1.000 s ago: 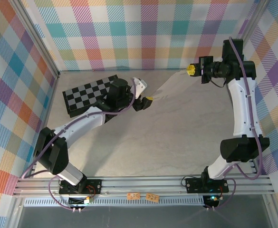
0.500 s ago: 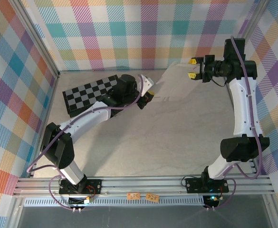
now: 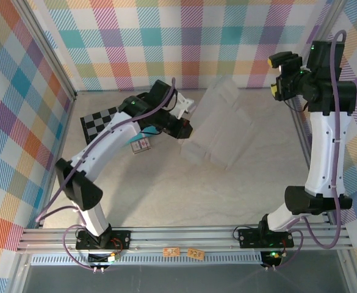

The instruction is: Fold the paper box

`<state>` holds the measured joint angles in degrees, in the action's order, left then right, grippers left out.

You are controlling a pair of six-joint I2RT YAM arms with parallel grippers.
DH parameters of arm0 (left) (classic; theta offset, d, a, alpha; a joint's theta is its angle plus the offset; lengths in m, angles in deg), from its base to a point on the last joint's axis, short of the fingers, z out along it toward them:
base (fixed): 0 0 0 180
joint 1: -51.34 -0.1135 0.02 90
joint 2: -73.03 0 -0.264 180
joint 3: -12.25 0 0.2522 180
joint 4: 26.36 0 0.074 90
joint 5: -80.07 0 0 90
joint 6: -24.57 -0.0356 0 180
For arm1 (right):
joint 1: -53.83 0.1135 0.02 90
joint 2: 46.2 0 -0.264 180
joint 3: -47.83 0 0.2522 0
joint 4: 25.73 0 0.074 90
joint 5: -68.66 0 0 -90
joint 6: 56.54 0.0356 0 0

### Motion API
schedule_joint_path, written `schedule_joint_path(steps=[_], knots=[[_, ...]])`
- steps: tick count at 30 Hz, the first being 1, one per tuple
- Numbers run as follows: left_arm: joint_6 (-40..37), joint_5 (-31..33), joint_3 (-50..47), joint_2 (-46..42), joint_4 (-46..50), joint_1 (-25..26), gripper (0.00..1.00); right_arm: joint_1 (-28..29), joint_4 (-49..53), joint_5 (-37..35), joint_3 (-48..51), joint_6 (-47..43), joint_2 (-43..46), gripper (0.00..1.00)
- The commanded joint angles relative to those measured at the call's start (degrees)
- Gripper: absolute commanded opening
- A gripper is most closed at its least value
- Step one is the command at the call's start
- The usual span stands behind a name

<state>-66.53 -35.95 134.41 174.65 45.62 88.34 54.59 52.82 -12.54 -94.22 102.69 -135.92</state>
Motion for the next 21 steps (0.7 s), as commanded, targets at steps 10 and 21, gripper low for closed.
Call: schedule_joint_path(steps=[10,21], knots=[[-6.18,24.16,6.83,10.08,10.80,2.25,0.00,19.75,-4.12,-3.88,22.92,4.51,-0.77,0.62],[-9.96,25.31,7.63,12.37,7.30,4.04,0.00,22.01,-14.45,5.23,23.63,6.09,-11.08,0.56]])
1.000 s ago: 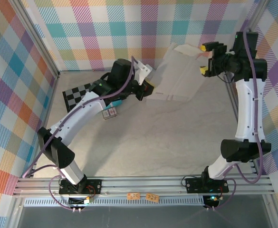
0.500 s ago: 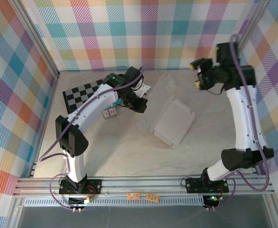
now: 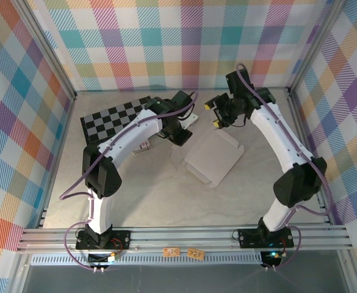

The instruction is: Fold the paper box

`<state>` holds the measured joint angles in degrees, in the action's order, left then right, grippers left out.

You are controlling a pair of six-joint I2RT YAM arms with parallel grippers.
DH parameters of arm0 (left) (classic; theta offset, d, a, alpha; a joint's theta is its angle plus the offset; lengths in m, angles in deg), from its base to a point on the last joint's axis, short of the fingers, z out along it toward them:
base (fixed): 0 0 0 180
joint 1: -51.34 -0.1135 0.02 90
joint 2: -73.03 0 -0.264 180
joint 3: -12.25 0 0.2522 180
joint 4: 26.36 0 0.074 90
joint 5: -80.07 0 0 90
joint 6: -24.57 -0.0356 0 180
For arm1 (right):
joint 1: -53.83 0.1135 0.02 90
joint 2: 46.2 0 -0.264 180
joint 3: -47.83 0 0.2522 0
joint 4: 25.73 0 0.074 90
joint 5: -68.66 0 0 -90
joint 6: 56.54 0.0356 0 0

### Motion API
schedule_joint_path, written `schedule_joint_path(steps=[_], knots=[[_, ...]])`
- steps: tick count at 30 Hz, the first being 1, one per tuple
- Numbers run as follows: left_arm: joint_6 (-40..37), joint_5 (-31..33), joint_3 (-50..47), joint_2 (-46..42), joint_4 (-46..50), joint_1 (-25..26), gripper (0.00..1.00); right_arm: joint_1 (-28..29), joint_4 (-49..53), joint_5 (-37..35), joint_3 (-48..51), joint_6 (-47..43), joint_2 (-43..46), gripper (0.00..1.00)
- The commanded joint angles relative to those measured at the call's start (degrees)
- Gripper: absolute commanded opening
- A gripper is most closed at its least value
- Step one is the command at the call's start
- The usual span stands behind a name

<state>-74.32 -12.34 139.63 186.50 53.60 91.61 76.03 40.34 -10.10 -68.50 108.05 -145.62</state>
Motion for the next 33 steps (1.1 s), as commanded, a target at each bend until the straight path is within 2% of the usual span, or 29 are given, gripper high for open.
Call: schedule_joint_path(steps=[1,9,13,16,20,25,33], knots=[[-2.33,1.62,2.33,0.44,-0.95,0.73,0.00,0.56,-2.21,2.95,-2.11,0.58,-1.77,0.55],[-4.63,1.54,2.97,1.31,-1.23,1.55,0.00,0.66,-0.96,4.36,-4.80,-0.80,-5.69,0.43],[-5.02,1.63,2.96,1.75,-1.14,1.74,0.00,0.66,0.55,3.30,-6.20,-1.74,-6.15,0.41],[-4.96,1.37,2.98,2.09,-1.11,1.73,0.00,0.84,2.01,0.97,-8.14,-3.12,-5.27,0.47],[-5.07,1.50,3.27,2.28,-1.20,1.81,0.00,0.94,5.85,0.80,-10.98,-4.67,-6.68,0.47],[-5.09,1.71,3.67,2.54,-1.44,1.80,0.00,1.23,7.95,2.36,-11.62,-4.94,-9.85,0.39],[-5.25,2.41,3.88,2.98,-1.55,2.00,0.00,1.45,14.14,-1.22,-14.00,-6.81,-10.67,0.36]])
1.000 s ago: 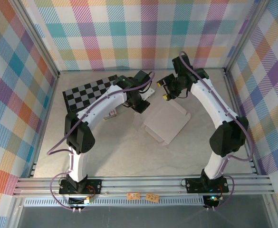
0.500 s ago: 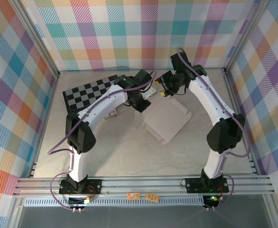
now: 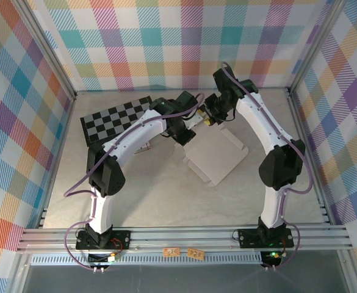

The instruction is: Fold the paper box

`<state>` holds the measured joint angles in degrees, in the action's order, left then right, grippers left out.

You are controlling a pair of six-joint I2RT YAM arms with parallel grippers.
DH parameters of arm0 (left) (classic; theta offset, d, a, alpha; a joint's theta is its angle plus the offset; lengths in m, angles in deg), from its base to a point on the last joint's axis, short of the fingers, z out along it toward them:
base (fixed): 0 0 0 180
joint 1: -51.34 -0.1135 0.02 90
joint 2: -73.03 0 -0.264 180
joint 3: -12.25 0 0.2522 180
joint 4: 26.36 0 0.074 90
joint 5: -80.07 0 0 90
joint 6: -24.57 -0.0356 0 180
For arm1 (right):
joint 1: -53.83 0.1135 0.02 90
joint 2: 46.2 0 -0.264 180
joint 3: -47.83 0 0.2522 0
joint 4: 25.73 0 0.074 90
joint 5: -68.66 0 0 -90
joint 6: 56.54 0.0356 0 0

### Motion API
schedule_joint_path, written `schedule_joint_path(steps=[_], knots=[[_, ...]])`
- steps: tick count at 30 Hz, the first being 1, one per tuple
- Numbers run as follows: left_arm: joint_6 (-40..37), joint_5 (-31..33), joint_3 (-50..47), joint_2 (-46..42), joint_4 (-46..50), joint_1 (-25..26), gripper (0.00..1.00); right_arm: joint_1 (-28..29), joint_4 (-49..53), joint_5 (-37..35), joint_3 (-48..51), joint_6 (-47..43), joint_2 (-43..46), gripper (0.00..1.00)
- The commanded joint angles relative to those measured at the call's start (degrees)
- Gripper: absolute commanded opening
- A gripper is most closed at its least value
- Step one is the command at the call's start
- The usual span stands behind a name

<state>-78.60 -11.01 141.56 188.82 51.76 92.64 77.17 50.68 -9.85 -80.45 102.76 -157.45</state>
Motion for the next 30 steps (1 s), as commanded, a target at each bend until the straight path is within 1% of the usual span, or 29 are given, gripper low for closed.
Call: schedule_joint_path(steps=[1,4,8,9,10,11,12,14,16,18,20,22,24,26,29,30], knots=[[-1.05,1.09,1.94,0.67,0.26,1.02,0.00,0.29,3.44,-1.49,-1.70,-1.49,1.35,0.35],[-1.12,1.34,2.18,0.67,0.16,1.32,0.00,0.27,1.52,-0.31,-0.86,-1.27,0.83,0.24],[-1.15,2.11,2.27,0.35,-0.38,1.63,0.00,0.31,1.51,0.17,-0.90,-0.68,-0.21,0.02],[-0.95,2.53,2.18,0.02,-0.81,1.64,0.00,0.15,1.54,-0.05,-0.72,-0.50,-0.12,0.00],[-0.17,3.29,1.71,-0.70,-1.76,1.65,0.07,-0.17,1.37,-0.04,-0.41,-0.09,0.07,0.00],[0.88,4.57,0.04,-2.07,-3.31,1.63,0.17,-0.57,0.76,0.32,-0.03,0.27,0.47,0.00],[1.88,5.50,-2.42,-3.80,-5.56,1.68,0.23,-1.05,0.47,0.66,-0.05,0.63,0.63,0.00],[4.20,5.74,-12.01,-10.05,-13.64,1.43,0.38,-2.44,0.89,2.06,-0.74,1.69,0.47,0.00],[7.87,4.00,-22.29,-16.61,-22.30,0.31,0.47,-4.21,1.22,5.82,-0.71,3.05,-0.17,0.00],[12.19,0.52,-31.26,-22.32,-29.66,-1.42,0.50,-5.68,1.63,8.25,-0.96,3.89,-0.63,0.00],[14.00,-1.91,-39.05,-26.97,-36.52,-2.08,0.53,-6.91,1.68,9.90,-0.89,4.58,-0.78,0.00],[14.91,-4.36,-45.17,-30.03,-42.38,-2.43,0.53,-7.89,1.51,11.54,-0.80,5.26,-0.95,0.00],[15.17,-6.35,-49.31,-31.14,-46.62,-2.45,0.53,-8.77,1.35,13.06,-0.83,5.76,-1.51,0.00],[15.61,-5.60,-51.67,-30.72,-49.51,-2.41,0.53,-9.26,1.18,14.42,-0.88,6.19,-1.94,0.00],[16.36,-1.48,-52.75,-28.68,-52.51,-2.57,0.52,-9.65,1.24,15.12,-0.94,6.32,-2.05,0.00],[16.76,-1.25,-52.42,-27.51,-53.51,-3.00,0.52,-9.68,1.28,15.14,-0.89,6.35,-2.05,0.00]])
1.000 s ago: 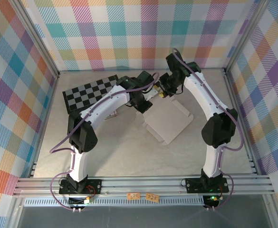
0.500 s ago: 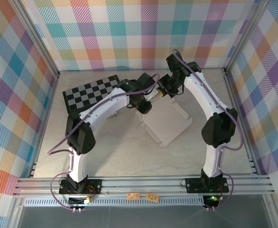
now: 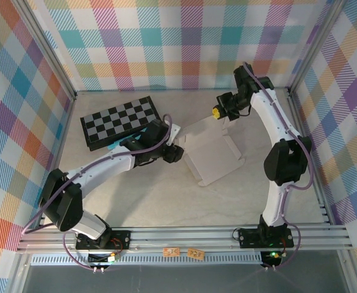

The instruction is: Fold the paper box

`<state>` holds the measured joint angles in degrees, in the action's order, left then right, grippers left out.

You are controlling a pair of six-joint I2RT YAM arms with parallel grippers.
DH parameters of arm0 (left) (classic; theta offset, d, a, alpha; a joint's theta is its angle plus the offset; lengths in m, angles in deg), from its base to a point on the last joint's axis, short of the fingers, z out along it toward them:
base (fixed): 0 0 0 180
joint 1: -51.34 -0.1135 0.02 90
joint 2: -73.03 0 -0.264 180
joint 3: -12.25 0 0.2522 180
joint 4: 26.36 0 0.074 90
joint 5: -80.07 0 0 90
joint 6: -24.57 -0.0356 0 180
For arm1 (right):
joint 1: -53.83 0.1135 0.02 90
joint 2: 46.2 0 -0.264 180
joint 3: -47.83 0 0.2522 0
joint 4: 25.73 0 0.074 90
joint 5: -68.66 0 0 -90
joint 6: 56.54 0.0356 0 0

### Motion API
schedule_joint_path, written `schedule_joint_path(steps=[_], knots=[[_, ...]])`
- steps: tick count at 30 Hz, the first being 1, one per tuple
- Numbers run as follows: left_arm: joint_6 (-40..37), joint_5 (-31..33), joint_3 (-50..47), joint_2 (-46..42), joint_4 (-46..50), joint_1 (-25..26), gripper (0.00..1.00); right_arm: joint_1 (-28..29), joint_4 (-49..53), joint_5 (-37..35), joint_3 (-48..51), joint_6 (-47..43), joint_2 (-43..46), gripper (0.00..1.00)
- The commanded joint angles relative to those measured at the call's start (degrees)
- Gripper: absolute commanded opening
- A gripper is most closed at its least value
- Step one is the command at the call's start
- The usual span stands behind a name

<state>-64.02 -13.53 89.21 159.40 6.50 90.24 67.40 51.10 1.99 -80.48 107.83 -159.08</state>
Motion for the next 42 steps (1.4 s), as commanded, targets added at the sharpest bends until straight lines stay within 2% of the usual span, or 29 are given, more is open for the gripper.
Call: schedule_joint_path(steps=[1,5,7,9,11,15,17,19,23,28,33,42], knots=[[2.73,1.32,0.60,2.94,-8.81,-0.99,0.51,-0.08,0.98,3.27,-0.86,1.26,-0.32,0.00],[3.14,-0.88,5.38,8.39,-10.58,-1.39,0.44,-0.37,1.15,3.34,-0.52,1.02,-0.06,0.00],[3.78,-1.31,6.72,10.11,-11.52,-1.37,0.31,-0.55,1.10,3.39,-0.32,0.94,0.02,0.00],[5.01,-1.55,7.03,10.81,-12.35,-1.37,0.10,-0.80,0.83,3.45,0.25,0.87,0.20,0.00],[5.81,-2.82,6.77,10.47,-12.81,-1.37,0.00,-1.21,-0.32,3.46,1.35,0.48,0.76,0.00],[5.68,-5.72,6.84,9.38,-9.05,-1.37,0.00,-1.52,-7.25,1.06,5.19,-1.87,4.68,0.38],[4.66,-7.25,7.26,8.97,-6.01,-1.45,0.00,-1.07,-11.44,-0.30,7.78,-3.28,7.47,0.50],[4.02,-8.21,7.72,8.58,-3.67,-1.45,0.00,-0.29,-13.95,-1.89,10.28,-3.61,9.85,0.55],[2.99,-7.74,9.39,8.44,3.27,-1.43,0.00,2.32,-19.70,-4.83,15.50,-0.88,13.15,0.56],[2.02,-7.30,10.63,8.18,4.89,-1.45,0.00,4.77,-22.47,-5.58,17.78,1.63,11.93,0.60],[1.53,-7.61,11.76,8.64,5.49,-1.41,0.00,5.09,-22.96,-4.91,17.77,2.82,9.95,0.60],[0.54,-7.83,12.56,9.24,5.89,-1.46,0.00,5.22,-23.99,-2.57,18.84,3.60,7.11,0.45]])
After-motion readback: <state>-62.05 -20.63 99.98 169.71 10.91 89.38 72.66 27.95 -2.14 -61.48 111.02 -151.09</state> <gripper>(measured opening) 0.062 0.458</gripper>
